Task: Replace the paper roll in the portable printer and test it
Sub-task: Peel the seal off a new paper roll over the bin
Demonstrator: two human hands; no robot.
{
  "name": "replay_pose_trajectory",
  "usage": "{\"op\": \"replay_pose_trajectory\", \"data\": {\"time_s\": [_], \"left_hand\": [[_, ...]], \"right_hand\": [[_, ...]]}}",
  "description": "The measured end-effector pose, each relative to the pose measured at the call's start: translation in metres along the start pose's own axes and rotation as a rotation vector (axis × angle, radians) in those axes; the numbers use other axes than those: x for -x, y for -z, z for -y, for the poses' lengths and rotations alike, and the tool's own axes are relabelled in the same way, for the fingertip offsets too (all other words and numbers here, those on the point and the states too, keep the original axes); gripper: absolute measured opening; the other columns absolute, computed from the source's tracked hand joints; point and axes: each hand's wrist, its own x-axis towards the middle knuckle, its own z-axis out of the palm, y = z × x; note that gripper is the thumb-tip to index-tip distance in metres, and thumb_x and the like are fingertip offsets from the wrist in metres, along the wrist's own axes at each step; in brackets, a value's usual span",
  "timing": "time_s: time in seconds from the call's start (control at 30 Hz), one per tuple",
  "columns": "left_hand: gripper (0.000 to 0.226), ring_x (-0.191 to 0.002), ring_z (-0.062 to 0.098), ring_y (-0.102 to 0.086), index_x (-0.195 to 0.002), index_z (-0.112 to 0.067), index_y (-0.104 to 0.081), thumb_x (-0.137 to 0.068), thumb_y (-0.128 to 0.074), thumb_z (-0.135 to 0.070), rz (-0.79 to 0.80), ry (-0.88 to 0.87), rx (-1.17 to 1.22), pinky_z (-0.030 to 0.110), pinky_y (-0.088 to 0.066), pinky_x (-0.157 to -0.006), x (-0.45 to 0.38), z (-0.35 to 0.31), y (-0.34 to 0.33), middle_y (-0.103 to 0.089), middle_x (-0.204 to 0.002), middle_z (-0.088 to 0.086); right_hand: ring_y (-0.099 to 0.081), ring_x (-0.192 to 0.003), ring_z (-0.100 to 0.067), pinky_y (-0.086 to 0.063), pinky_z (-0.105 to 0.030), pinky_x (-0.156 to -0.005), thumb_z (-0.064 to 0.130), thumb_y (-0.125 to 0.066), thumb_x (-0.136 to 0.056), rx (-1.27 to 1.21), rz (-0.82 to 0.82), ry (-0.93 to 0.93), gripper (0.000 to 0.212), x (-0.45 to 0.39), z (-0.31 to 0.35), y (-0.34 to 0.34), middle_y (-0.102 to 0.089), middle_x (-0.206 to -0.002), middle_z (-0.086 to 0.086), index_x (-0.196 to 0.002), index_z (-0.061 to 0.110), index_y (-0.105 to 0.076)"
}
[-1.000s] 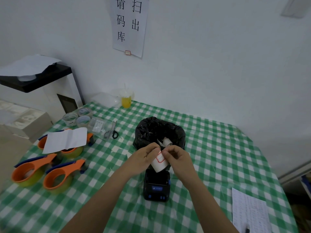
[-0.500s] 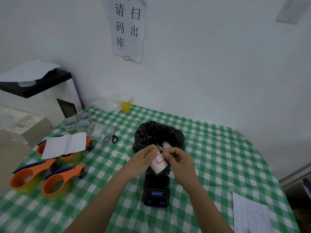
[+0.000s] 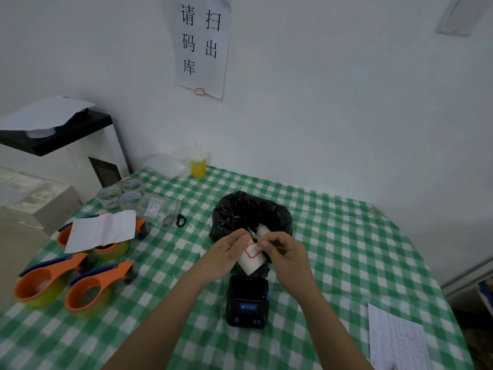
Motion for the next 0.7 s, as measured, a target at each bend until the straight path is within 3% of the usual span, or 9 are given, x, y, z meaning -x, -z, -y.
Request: {"op": "replay_pose_trajectory", "data": {"time_s": [0.37, 0.57, 0.7], "left_hand": [[0.047, -0.073, 0.018, -0.049, -0.089, -0.009, -0.054, -0.085, -0.034, -0.052, -0.009, 0.016, -0.018, 0.035, -0.039, -0.071, 0.0021, -0.003, -0.0005, -0.053, -0.079, 0.007], [0.054, -0.072, 0.018, -0.048, -0.089, -0.009, -0.053, -0.081, -0.032, -0.058, -0.007, 0.011, -0.041, 0.035, -0.038, -0.071, 0.0027, -0.0044, -0.0004, -0.052, -0.078, 0.007], [0.05, -0.072, 0.018, -0.048, -0.089, -0.01, -0.054, -0.084, -0.032, -0.055, -0.004, 0.009, -0.03, 0.034, -0.038, -0.071, 0.0027, -0.0055, -0.0006, -0.052, -0.078, 0.007]], "right_hand": [[-0.063, -0.074, 0.003, -0.055, -0.017, -0.07, 0.009, -0.062, -0.086, 0.034, 0.002, 0.005, 0.026, -0.0008, 0.0053, 0.0018, -0.069, -0.082, 0.008, -0.073, 0.031, -0.065], [-0.066, -0.084, -0.012, -0.057, -0.03, -0.079, 0.01, -0.063, -0.086, 0.09, 0.006, 0.04, 0.024, -0.0006, 0.0032, 0.0032, -0.07, -0.09, -0.001, -0.075, 0.032, -0.064], [-0.065, -0.084, -0.013, -0.056, -0.031, -0.078, 0.009, -0.063, -0.085, 0.128, 0.008, 0.089, 0.033, 0.0006, 0.0032, 0.0045, -0.068, -0.087, 0.001, -0.071, 0.039, -0.062]]}}
